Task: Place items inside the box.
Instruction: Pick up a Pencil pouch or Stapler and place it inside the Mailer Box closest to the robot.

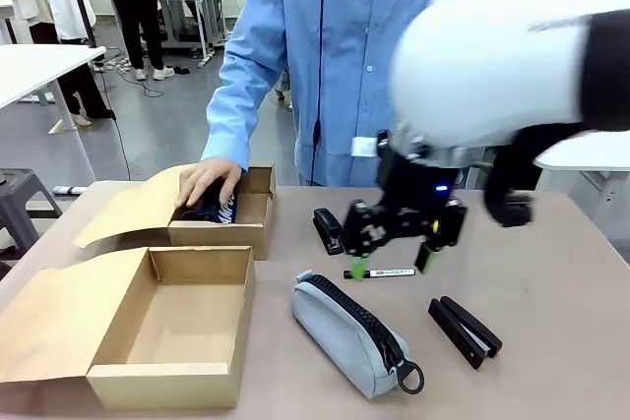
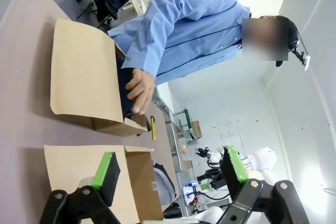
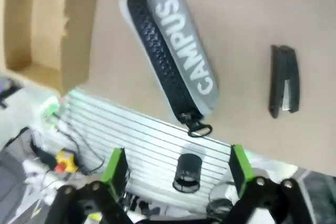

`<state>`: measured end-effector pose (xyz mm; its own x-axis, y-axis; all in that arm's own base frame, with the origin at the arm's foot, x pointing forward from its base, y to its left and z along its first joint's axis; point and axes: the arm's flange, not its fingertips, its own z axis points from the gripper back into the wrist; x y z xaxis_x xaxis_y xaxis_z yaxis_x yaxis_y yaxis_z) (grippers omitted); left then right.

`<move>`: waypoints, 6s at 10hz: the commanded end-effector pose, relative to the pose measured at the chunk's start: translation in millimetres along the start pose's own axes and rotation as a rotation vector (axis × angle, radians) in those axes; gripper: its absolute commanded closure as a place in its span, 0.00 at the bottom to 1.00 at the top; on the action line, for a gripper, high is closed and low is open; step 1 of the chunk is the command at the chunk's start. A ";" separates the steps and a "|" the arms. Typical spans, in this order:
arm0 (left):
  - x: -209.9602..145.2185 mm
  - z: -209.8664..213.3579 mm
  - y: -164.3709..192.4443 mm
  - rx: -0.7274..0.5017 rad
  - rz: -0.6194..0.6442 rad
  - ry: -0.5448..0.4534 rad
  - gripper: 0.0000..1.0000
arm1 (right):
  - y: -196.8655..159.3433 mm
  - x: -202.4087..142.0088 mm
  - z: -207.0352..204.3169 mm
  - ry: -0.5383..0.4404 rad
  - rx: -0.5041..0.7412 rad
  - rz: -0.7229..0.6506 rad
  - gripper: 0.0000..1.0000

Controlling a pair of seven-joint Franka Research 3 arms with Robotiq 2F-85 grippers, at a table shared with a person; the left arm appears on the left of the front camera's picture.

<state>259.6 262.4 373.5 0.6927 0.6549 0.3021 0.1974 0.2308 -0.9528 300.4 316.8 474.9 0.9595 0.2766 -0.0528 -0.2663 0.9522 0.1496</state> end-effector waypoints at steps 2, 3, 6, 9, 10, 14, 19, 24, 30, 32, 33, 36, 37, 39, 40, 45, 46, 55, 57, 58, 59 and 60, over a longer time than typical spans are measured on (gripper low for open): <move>0.1 -1.7 -1.7 -0.024 -0.023 -0.021 0.00 | 42.6 61.3 -33.2 0.049 -0.150 -0.261 0.00; 0.1 -1.7 -1.7 -0.024 -0.023 -0.021 0.00 | 41.7 66.7 -41.8 0.060 -0.162 -0.286 0.00; 0.1 -1.7 -1.7 -0.024 -0.023 -0.021 0.00 | 29.1 61.2 -51.8 0.062 -0.141 -0.277 0.00; 0.1 -1.7 -1.7 -0.024 -0.023 -0.021 0.00 | 26.7 67.2 -52.8 0.072 -0.124 -0.300 0.00; 0.1 -1.7 -1.7 -0.024 -0.023 -0.021 0.00 | 32.6 56.6 -61.2 0.126 -0.186 0.034 0.00; 0.1 -1.7 -1.7 -0.024 -0.023 -0.021 0.00 | 46.3 52.4 -80.9 0.151 -0.131 0.508 0.00; 0.1 -1.7 -1.7 -0.024 -0.023 -0.021 0.00 | 43.9 58.1 -100.9 0.093 -0.172 0.445 0.00; 0.1 -1.7 -1.7 -0.024 -0.023 -0.021 0.00 | 42.7 55.9 -161.2 0.089 -0.182 0.392 0.00; 0.1 -1.7 -1.7 -0.024 -0.023 -0.021 0.00 | 47.6 53.5 -157.6 0.063 -0.216 0.361 1.00; 0.1 -1.7 -1.7 -0.024 -0.023 -0.021 0.00 | 49.3 52.0 -154.5 0.066 -0.215 0.363 0.86; 0.1 -1.7 -1.7 -0.024 -0.023 -0.021 0.00 | 51.8 50.4 -152.1 0.070 -0.227 0.353 0.96; 0.1 -1.7 -1.7 -0.024 -0.023 -0.021 0.00 | 57.1 48.4 -147.2 0.122 -0.247 0.322 1.00; 0.1 -1.7 -1.7 -0.024 -0.023 -0.021 0.00 | 60.3 44.5 -141.0 0.133 -0.226 0.321 1.00; 0.1 -1.7 -1.7 -0.024 -0.023 -0.021 0.00 | 62.2 20.6 -107.4 0.115 -0.145 0.263 1.00; 0.1 -1.7 -1.7 -0.024 -0.023 -0.021 0.00 | 61.0 6.1 -84.9 0.094 -0.123 0.178 1.00; 0.1 -1.7 -1.7 -0.024 -0.023 -0.021 0.00 | 18.1 -105.9 -4.6 0.007 0.023 -0.057 1.00; 0.1 -1.7 -1.7 -0.024 -0.023 -0.021 0.00 | -15.5 -119.9 -0.2 -0.034 0.004 -0.223 1.00; 0.1 -1.7 -1.7 -0.024 -0.023 -0.021 0.00 | 13.9 -32.5 11.8 -0.110 0.395 -0.243 1.00; 0.1 -1.7 -1.7 -0.024 -0.023 -0.021 0.00 | 78.3 24.6 13.0 -0.116 0.410 -0.196 1.00; 0.1 -1.7 -1.7 -0.024 -0.023 -0.021 0.00 | 114.0 46.2 6.3 -0.091 0.408 -0.145 1.00; 0.1 -1.7 -1.7 -0.024 -0.023 -0.021 0.00 | 146.7 58.7 -4.2 -0.058 0.406 -0.078 1.00; 0.1 -1.7 -1.7 -0.024 -0.023 -0.021 0.00 | 167.2 61.8 -15.3 -0.056 0.386 -0.060 1.00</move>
<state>259.7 263.0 373.9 0.6873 0.6605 0.3023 0.2002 0.2278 -0.9529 308.8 471.8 480.9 0.9842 0.1740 -0.0333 -0.1290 0.8327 0.5385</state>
